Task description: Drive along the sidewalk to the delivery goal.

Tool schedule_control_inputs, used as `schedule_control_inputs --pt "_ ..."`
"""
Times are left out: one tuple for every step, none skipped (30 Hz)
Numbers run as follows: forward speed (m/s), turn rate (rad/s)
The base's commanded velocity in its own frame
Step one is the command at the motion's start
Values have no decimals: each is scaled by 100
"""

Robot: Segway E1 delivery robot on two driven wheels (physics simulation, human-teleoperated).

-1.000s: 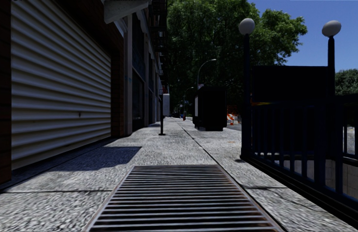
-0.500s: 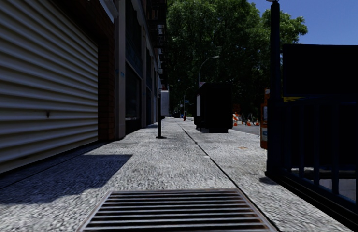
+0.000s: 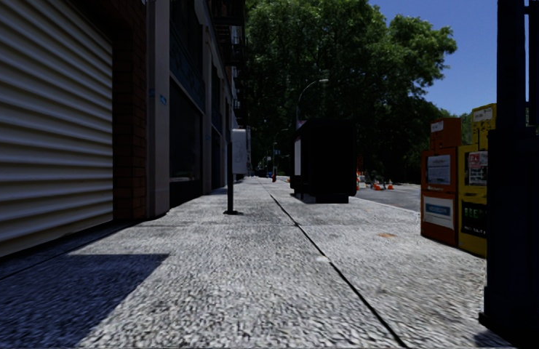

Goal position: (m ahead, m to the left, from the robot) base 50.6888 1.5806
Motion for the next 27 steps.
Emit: schedule_control_inputs --pt "200 -22" --pt "200 -22" --pt "200 -22" --pt "200 -22" --pt "200 -22" --pt "200 -22" --pt "200 -22" --pt "200 -22" --pt "200 -22" --pt "200 -22" --pt "200 -22" --pt "200 -22" --pt "200 -22" --pt "200 -22" --pt "200 -22" --pt "200 -22" --pt "200 -22" --pt "200 -22" --pt "200 -22" --pt "200 -22" --pt "200 -22" --pt "200 -15" --pt "200 0" --pt "200 0" --pt "200 0" --pt "200 0" --pt "200 0"
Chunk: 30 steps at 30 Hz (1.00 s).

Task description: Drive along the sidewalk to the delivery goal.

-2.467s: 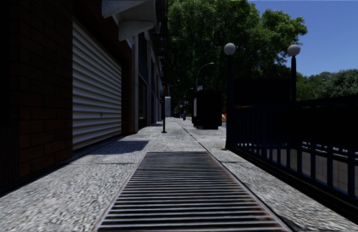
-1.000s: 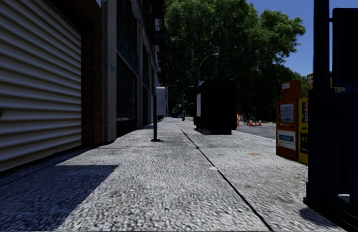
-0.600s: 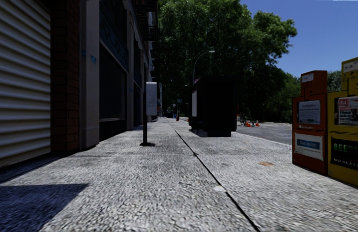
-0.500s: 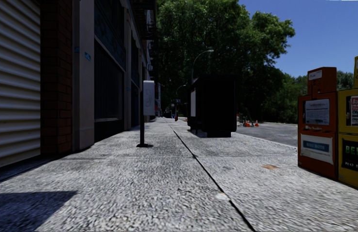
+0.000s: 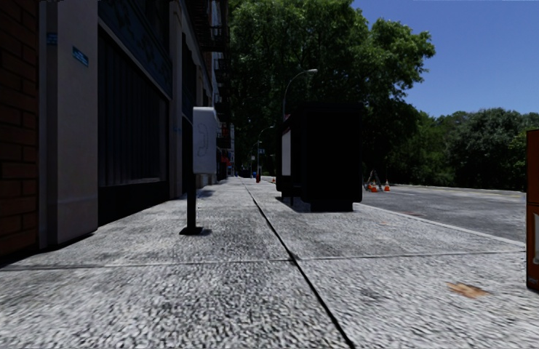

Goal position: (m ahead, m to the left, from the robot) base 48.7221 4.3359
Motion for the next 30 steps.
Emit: schedule_control_inputs --pt "200 0" --pt "200 0" --pt "200 0" --pt "200 0" --pt "200 0" --pt "200 0" --pt "200 0" --pt "200 0" --pt "200 0" --pt "200 0" --pt "200 0" --pt "200 0" --pt "200 0" --pt "200 0" --pt "200 0" --pt "200 0" --pt "200 0" --pt "200 0" --pt "200 0" --pt "200 0" --pt "200 0" --pt "200 0" --pt "200 0" --pt "200 0" --pt "200 0" --pt "200 0" --pt "200 0" --pt "200 0" --pt "200 0" --pt "200 0"
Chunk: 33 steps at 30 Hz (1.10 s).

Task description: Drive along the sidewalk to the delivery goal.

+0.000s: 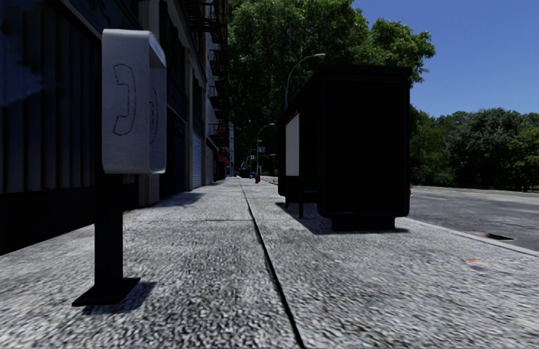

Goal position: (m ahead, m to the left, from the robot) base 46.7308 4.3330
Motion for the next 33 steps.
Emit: schedule_control_inputs --pt "200 0" --pt "200 0" --pt "200 0" --pt "200 0" --pt "200 0" --pt "200 0" --pt "200 0" --pt "200 0" --pt "200 0" --pt "200 0" --pt "200 7" --pt "200 7" --pt "200 22" --pt "200 27" --pt "200 28" --pt "200 28" --pt "200 28" --pt "200 28" --pt "200 28" --pt "200 28" --pt "200 28" --pt "200 28" --pt "200 28" --pt "200 28" --pt "200 28" --pt "200 28" --pt "200 28" --pt "200 28" --pt "200 28" --pt "200 28" --pt "200 28" --pt "200 25" --pt "200 11"
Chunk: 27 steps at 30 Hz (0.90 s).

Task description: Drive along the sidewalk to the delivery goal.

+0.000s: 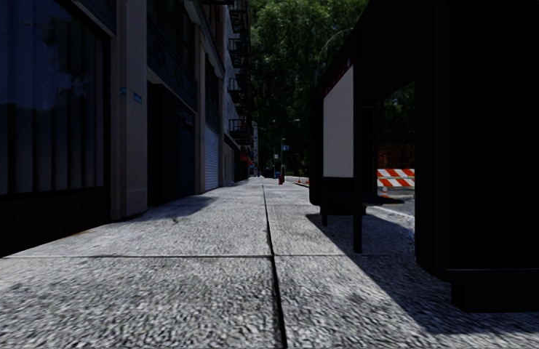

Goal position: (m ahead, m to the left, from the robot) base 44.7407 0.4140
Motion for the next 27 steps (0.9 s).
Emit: schedule_control_inputs --pt "200 11" --pt "200 0" --pt "200 0" --pt "200 0" --pt "200 0" --pt "200 0" --pt "200 0" --pt "200 0" --pt "200 0" --pt "200 0" --pt "200 0" --pt "200 0" --pt "200 0" --pt "200 0" --pt "200 0" --pt "200 0" --pt "200 0" --pt "200 0" --pt "200 0" --pt "200 0" --pt "200 0" --pt "200 0" --pt "200 0" --pt "200 0" --pt "200 0" --pt "200 0" --pt "200 0"
